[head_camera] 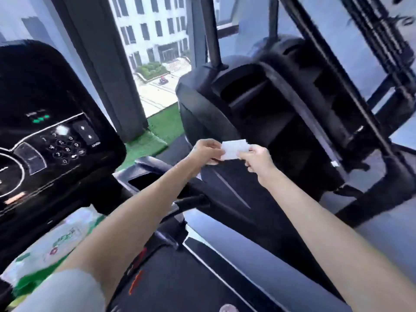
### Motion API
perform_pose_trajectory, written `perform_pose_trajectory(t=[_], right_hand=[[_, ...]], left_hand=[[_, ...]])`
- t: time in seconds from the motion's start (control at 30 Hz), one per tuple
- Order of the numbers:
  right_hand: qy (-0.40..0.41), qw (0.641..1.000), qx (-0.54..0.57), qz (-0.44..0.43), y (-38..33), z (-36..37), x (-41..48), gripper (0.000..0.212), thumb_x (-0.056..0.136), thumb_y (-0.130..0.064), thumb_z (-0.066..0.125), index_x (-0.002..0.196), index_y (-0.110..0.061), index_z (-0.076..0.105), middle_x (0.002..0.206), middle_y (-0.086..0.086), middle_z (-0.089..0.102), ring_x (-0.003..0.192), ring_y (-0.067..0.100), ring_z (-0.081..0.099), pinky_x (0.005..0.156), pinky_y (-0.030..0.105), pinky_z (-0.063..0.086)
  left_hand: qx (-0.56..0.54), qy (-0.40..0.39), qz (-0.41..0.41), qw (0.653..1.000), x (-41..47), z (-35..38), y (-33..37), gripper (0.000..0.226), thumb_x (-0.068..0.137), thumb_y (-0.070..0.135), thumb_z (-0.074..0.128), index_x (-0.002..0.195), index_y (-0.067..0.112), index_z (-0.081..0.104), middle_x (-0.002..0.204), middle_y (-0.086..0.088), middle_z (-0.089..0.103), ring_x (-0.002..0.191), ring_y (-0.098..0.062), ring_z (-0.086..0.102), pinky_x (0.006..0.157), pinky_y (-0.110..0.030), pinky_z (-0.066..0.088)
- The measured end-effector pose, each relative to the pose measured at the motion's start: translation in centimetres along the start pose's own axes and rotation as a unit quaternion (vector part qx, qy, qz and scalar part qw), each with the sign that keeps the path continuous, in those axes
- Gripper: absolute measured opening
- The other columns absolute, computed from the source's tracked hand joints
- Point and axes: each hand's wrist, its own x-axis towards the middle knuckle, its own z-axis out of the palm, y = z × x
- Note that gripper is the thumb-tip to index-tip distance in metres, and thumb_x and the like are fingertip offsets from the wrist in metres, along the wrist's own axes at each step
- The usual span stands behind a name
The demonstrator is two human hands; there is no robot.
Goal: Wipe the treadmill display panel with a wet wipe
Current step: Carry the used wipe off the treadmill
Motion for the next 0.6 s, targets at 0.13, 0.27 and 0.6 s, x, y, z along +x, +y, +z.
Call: perform_pose_trajectory(t=[0.13,0.27,0.6], right_hand=[[0.129,0.989,0.032,0.063,3.6,-5.0,-4.8,0.012,0.082,-0.015,0.064,0.092,-0.019,0.060,0.081,-0.002,0.058,0.060,0.009,0.046,0.044,0.018,0.035],[0.234,0.965,0.043,0.112,7.7,-9.8,-10.8,0.014,0.083,-0.015,0.064,0.096,-0.016,0.063,0.076,-0.002,0.058,0.059,0.009,0.046,0.046,0.018,0.036],[0.413,0.880,0.125,0.197,14.9,-22.9,-26.2,0.014,0.086,-0.013,0.062,0.099,-0.014,0.061,0.068,-0.002,0.050,0.054,0.009,0.039,0.040,0.015,0.031]], left_hand=[[0.032,-0.103,0.001,0.994,-0.6,5.5,-1.2,0.015,0.082,0.005,0.064,0.075,0.016,0.058,0.069,0.000,0.059,0.068,-0.014,0.062,0.074,-0.032,0.054],[0.053,-0.221,-0.006,0.974,-2.7,12.5,-2.5,0.009,0.083,0.006,0.064,0.082,0.013,0.059,0.073,-0.001,0.063,0.066,-0.010,0.064,0.072,-0.030,0.055],[0.104,-0.436,-0.037,0.893,-13.0,31.9,-3.1,0.010,0.084,0.003,0.064,0.083,0.011,0.059,0.072,-0.008,0.062,0.067,-0.019,0.063,0.068,-0.031,0.053]])
